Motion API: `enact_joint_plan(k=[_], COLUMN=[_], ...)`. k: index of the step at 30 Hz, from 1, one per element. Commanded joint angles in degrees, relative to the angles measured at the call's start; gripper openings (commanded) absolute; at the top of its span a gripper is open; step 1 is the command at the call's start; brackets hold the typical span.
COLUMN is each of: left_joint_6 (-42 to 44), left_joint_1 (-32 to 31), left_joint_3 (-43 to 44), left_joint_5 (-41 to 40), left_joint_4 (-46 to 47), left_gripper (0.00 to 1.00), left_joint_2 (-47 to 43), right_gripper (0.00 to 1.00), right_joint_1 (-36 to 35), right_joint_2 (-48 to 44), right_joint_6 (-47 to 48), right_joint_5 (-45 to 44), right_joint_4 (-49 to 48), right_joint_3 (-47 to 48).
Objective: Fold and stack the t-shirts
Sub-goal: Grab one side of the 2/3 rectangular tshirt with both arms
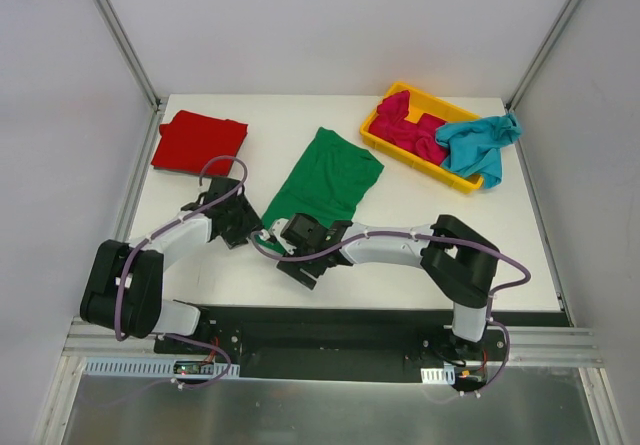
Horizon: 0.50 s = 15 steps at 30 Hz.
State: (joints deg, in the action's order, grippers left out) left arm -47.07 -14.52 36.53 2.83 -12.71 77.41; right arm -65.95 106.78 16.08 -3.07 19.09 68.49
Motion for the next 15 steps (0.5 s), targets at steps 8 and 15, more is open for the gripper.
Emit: enact_joint_plan(k=[8, 15], left_joint_6=[-0.74, -2.32], left_joint_1=[0.29, 0.29], left_joint_3=[-0.41, -3.75], left_joint_5=[2.27, 1.13], left_joint_4=[2.34, 1.73], left_gripper=[0.31, 0.00], left_joint_2=[5.74, -0.40], right_gripper=[0.73, 0.51], right_joint_1=[-0.05, -0.93], right_joint_2=[0.88, 0.44], right_joint_6=[-1.75, -2.98], right_joint_5=[-4.31, -2.64], right_joint_4=[2.62, 3.41], right_joint_3=[0.33, 0.07])
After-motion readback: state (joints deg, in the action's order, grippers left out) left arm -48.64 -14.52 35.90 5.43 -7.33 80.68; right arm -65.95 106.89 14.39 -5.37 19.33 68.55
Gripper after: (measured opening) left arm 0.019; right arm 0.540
